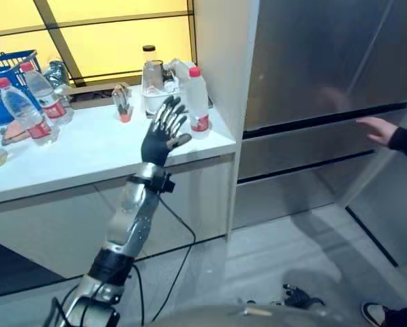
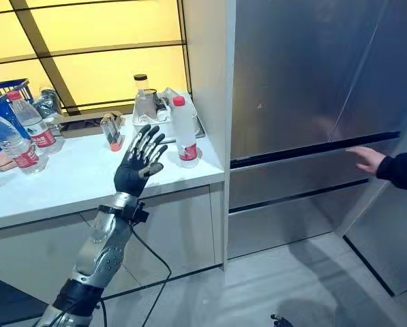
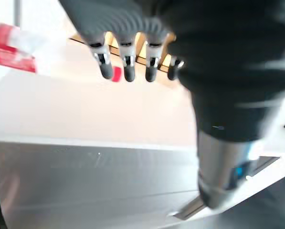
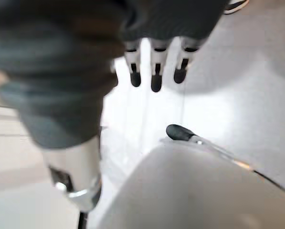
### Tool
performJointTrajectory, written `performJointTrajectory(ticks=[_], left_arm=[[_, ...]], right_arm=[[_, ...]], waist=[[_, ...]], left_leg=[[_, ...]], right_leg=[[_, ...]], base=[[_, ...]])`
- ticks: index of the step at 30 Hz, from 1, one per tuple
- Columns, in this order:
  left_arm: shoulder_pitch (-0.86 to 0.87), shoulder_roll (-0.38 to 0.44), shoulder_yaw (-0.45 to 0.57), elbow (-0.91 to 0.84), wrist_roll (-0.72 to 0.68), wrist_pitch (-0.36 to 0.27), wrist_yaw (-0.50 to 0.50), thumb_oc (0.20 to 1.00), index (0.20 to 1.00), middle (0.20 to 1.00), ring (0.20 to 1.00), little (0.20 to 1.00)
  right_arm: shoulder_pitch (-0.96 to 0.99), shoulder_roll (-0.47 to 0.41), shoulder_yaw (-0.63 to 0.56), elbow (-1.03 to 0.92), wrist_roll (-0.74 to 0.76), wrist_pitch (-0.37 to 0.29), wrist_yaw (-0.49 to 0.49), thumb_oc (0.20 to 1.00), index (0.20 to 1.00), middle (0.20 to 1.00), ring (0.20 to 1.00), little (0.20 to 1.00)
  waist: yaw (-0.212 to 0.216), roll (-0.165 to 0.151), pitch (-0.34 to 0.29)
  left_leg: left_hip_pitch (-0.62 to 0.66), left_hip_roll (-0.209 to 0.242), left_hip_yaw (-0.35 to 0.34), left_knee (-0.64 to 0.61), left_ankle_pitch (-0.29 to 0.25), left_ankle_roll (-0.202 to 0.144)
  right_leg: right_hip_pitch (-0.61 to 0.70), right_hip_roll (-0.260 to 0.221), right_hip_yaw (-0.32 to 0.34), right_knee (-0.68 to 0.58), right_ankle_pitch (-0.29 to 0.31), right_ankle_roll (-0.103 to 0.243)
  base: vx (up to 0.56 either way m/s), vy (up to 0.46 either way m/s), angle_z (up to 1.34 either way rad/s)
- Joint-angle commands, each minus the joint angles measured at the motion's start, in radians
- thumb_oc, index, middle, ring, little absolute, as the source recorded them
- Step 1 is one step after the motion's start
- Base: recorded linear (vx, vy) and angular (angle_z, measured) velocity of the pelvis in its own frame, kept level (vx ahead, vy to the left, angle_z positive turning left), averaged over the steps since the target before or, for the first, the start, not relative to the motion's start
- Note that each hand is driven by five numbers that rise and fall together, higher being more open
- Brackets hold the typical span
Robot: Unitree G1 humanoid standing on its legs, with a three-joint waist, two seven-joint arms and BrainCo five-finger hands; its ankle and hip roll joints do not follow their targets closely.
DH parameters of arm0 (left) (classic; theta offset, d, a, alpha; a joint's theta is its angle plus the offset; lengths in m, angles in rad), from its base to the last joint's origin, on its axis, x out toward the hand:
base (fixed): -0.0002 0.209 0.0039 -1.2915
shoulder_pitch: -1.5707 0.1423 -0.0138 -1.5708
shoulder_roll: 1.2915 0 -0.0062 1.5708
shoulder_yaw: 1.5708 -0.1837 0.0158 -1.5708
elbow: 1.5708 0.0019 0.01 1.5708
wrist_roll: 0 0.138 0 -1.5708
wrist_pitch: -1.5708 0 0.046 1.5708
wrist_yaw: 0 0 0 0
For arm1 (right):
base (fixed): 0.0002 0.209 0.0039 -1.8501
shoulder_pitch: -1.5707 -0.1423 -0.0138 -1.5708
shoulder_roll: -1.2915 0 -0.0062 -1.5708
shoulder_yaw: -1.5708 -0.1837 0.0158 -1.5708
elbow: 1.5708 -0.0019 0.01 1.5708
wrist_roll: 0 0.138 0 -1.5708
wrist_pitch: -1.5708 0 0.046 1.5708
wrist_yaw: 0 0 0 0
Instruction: Take the drinks into the refrigerator
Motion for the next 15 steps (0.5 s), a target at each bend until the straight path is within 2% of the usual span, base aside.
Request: performJointTrajectory(ticks=[1, 3, 9, 12, 15], left_arm=[[-0.174, 0.031, 0.021, 0.087, -0.017, -0.051, 0.05, 1.0, 1.0, 1.0, 1.0, 1.0], [-0.284, 0.085, 0.005, 0.186, -0.001, -0.035, 0.081, 1.0, 1.0, 1.0, 1.0, 1.0], [-0.465, 0.123, -0.02, 0.341, 0.043, -0.014, 0.169, 1.0, 1.0, 1.0, 1.0, 1.0], [-0.505, 0.141, -0.017, 0.376, 0.051, -0.012, 0.18, 1.0, 1.0, 1.0, 1.0, 1.0], [-0.599, 0.164, -0.04, 0.496, 0.066, 0.003, 0.194, 1.0, 1.0, 1.0, 1.0, 1.0]], right_arm=[[-0.042, 0.057, 0.05, 0.03, -0.015, 0.003, 0.014, 1.0, 1.0, 1.0, 1.0, 1.0], [-0.036, 0.054, 0.061, 0.031, -0.018, 0.008, 0.014, 1.0, 1.0, 1.0, 1.0, 1.0], [-0.028, 0.059, 0.082, 0.026, -0.022, 0.015, 0.005, 1.0, 1.0, 1.0, 1.0, 1.0], [-0.025, 0.059, 0.085, 0.023, -0.021, 0.015, 0.004, 1.0, 1.0, 1.0, 1.0, 1.0], [-0.024, 0.049, 0.09, 0.023, -0.012, 0.012, 0.001, 1.0, 1.0, 1.0, 1.0, 1.0]], waist=[[-0.01, -0.02, -0.004], [-0.02, -0.012, -0.007], [-0.036, -0.001, -0.005], [-0.039, -0.001, -0.002], [-0.045, 0.001, -0.002]], left_leg=[[-0.026, -0.081, 0.02, 0.039, -0.057, 0.084], [-0.024, -0.08, 0.024, 0.038, -0.055, 0.082], [-0.024, -0.08, 0.027, 0.036, -0.05, 0.08], [-0.026, -0.081, 0.029, 0.035, -0.048, 0.079], [-0.027, -0.08, 0.033, 0.037, -0.047, 0.079]], right_leg=[[0.031, 0.0, 0.03, 0.159, -0.176, 0.041], [0.032, 0.002, 0.032, 0.156, -0.173, 0.044], [0.031, 0.004, 0.034, 0.15, -0.168, 0.046], [0.031, 0.004, 0.035, 0.149, -0.166, 0.048], [0.03, 0.004, 0.037, 0.147, -0.163, 0.05]], base=[[0.75, -0.099, -0.51], [0.0, 0.0, 0.0], [0.0, 0.0, -0.01], [-0.02, 0.003, -0.09], [0.0, -0.002, -0.06]])
